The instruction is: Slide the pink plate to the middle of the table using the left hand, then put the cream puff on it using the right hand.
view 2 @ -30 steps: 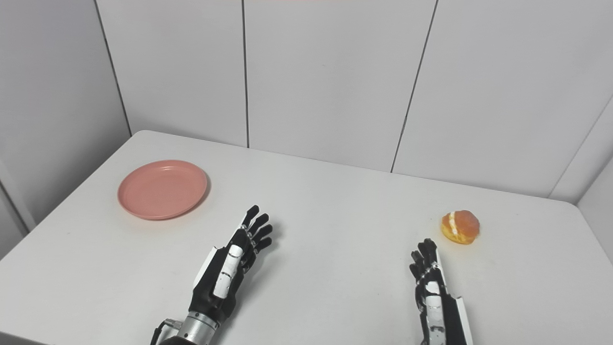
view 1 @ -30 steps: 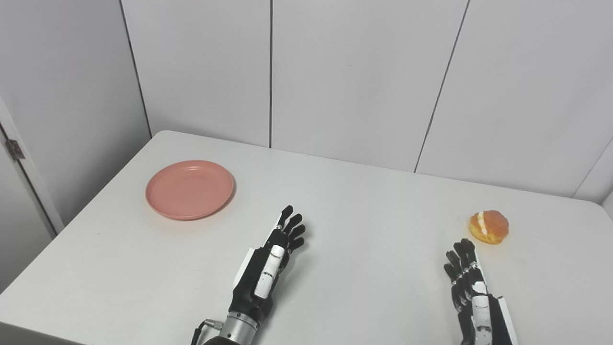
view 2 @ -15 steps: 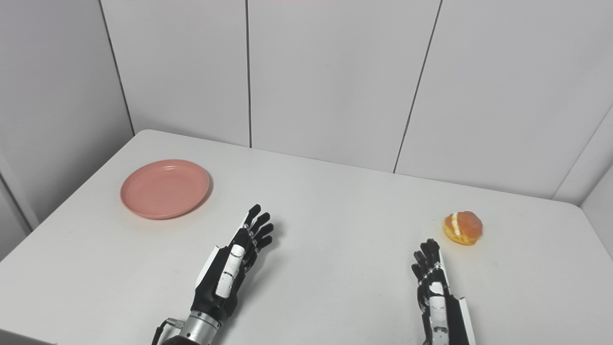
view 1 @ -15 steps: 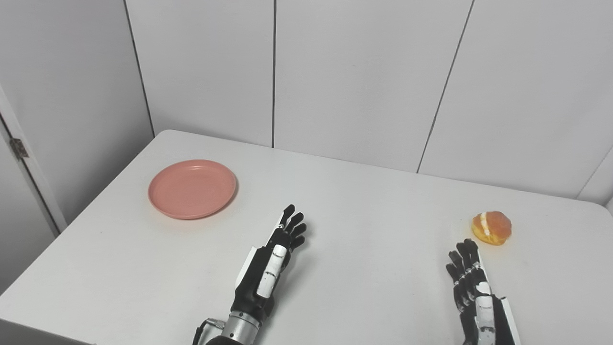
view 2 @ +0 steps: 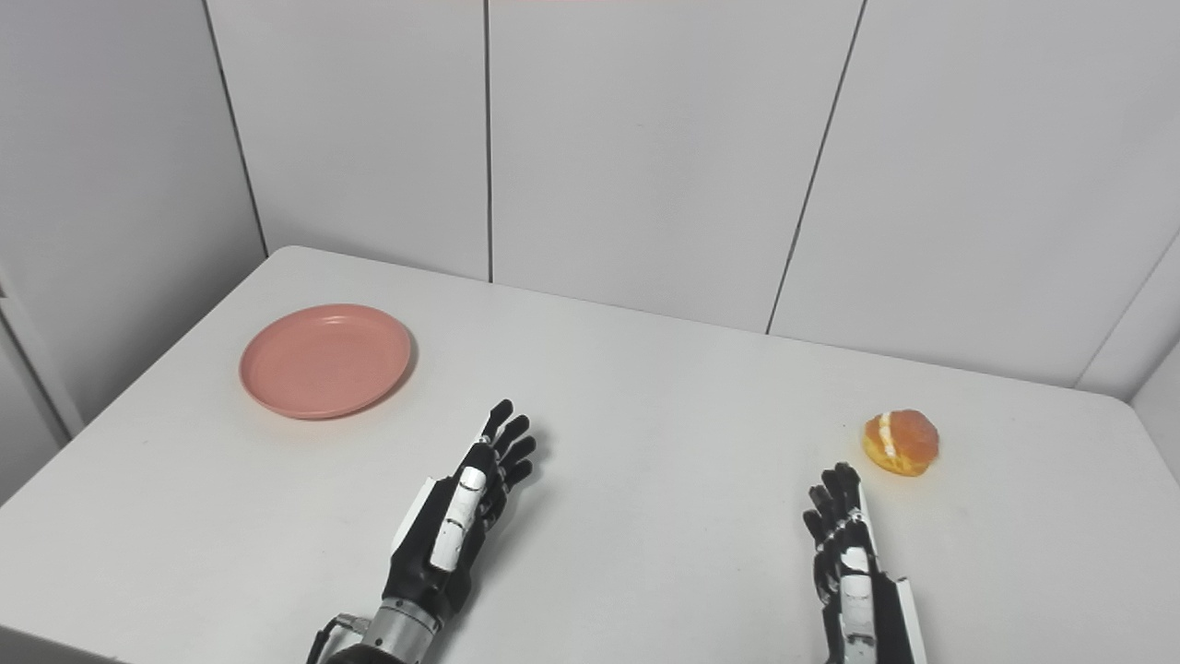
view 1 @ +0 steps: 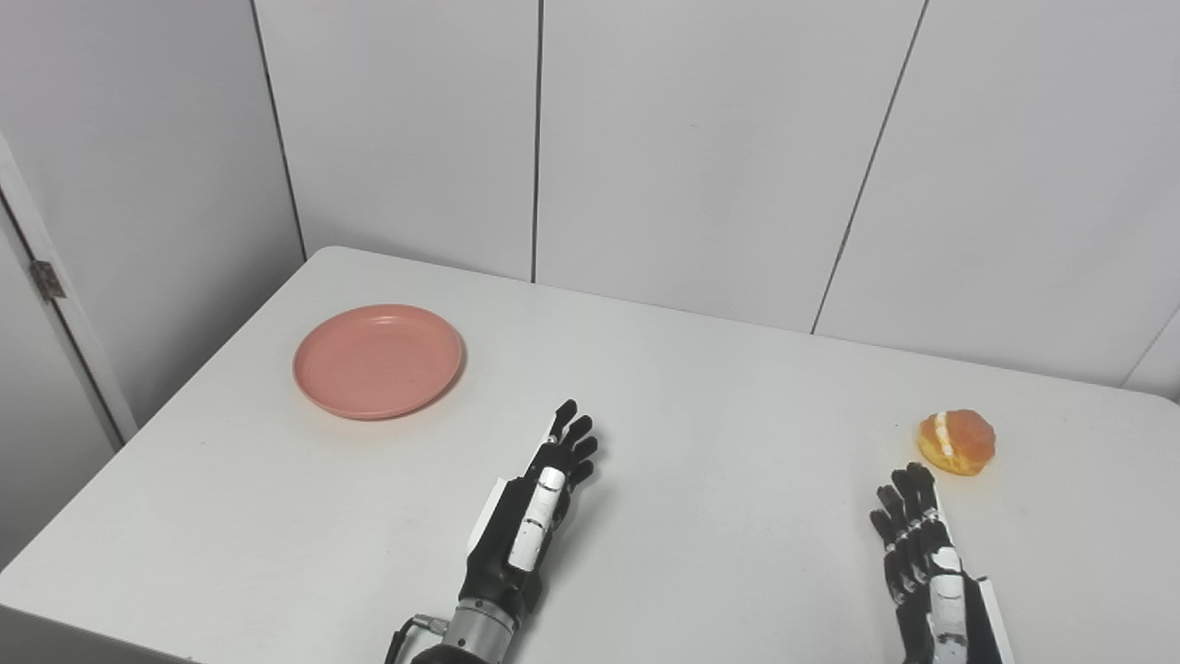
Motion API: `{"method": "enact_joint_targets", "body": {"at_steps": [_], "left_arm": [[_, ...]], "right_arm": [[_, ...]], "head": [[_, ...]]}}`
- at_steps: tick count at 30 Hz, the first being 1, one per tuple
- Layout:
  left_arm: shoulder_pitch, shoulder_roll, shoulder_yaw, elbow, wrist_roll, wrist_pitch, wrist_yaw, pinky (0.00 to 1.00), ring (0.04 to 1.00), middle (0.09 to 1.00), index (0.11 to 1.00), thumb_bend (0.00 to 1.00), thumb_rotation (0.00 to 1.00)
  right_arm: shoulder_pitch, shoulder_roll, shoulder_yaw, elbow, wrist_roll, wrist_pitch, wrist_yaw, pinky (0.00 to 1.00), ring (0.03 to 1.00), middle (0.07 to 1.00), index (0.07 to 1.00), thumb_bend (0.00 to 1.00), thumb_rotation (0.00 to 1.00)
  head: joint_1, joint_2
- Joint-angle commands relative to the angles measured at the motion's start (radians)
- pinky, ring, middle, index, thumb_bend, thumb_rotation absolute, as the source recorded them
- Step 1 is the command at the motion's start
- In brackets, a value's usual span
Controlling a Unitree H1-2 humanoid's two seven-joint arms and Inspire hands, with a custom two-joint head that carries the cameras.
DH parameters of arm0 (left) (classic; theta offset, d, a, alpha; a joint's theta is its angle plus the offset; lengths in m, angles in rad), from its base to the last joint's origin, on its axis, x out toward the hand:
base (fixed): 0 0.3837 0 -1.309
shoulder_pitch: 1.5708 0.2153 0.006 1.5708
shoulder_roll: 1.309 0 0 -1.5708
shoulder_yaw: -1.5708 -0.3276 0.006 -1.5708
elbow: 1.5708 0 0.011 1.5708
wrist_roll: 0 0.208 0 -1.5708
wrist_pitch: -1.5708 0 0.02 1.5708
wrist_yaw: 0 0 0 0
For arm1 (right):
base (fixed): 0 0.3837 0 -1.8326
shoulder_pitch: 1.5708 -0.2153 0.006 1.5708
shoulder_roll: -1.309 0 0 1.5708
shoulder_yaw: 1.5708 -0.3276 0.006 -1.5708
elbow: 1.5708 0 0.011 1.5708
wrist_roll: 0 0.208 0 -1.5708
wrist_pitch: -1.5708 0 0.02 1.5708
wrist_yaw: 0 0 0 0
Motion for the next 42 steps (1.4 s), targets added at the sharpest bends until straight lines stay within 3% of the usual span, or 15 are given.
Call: {"method": "enact_joint_targets", "body": {"at_steps": [1, 10, 24, 33, 42], "left_arm": [[0.023, -0.016, -0.005, -0.029, -0.008, 0.036, 0.005, 0.96, 0.955, 0.976, 0.975, 0.58, 0.96], [-0.031, 0.014, 0.009, -0.172, -0.006, 0.163, -0.007, 0.96, 0.959, 0.974, 0.965, 0.61, 0.99], [-0.151, 0.059, 0.095, -0.319, -0.022, 0.273, 0.024, 1.0, 0.975, 0.987, 0.979, 0.59, 1.0], [-0.206, 0.102, 0.196, -0.329, -0.04, 0.268, 0.06, 0.98, 0.948, 0.97, 0.976, 0.6, 0.99], [-0.257, 0.172, 0.276, -0.255, -0.062, 0.202, 0.062, 0.97, 0.955, 0.974, 0.98, 0.64, 0.98]], "right_arm": [[0.001, -0.025, -0.017, 0.109, -0.005, 0.013, 0.004, 1.0, 0.998, 1.0, 1.0, 0.54, 1.0], [0.003, -0.018, -0.019, 0.09, -0.013, 0.025, -0.012, 1.0, 0.991, 1.0, 1.0, 0.54, 1.0], [0.001, -0.026, -0.02, 0.075, -0.019, 0.04, -0.018, 1.0, 0.98, 0.998, 1.0, 0.56, 1.0], [-0.004, -0.034, -0.022, 0.087, -0.01, 0.036, -0.012, 1.0, 0.982, 1.0, 1.0, 0.56, 1.0], [-0.01, -0.039, -0.024, 0.095, 0.001, 0.039, -0.008, 1.0, 0.984, 1.0, 1.0, 0.56, 1.0]], "head": [[-0.001, 0.005], [-0.001, 0.027], [0.008, 0.047], [0.017, 0.051], [0.027, 0.05]]}}
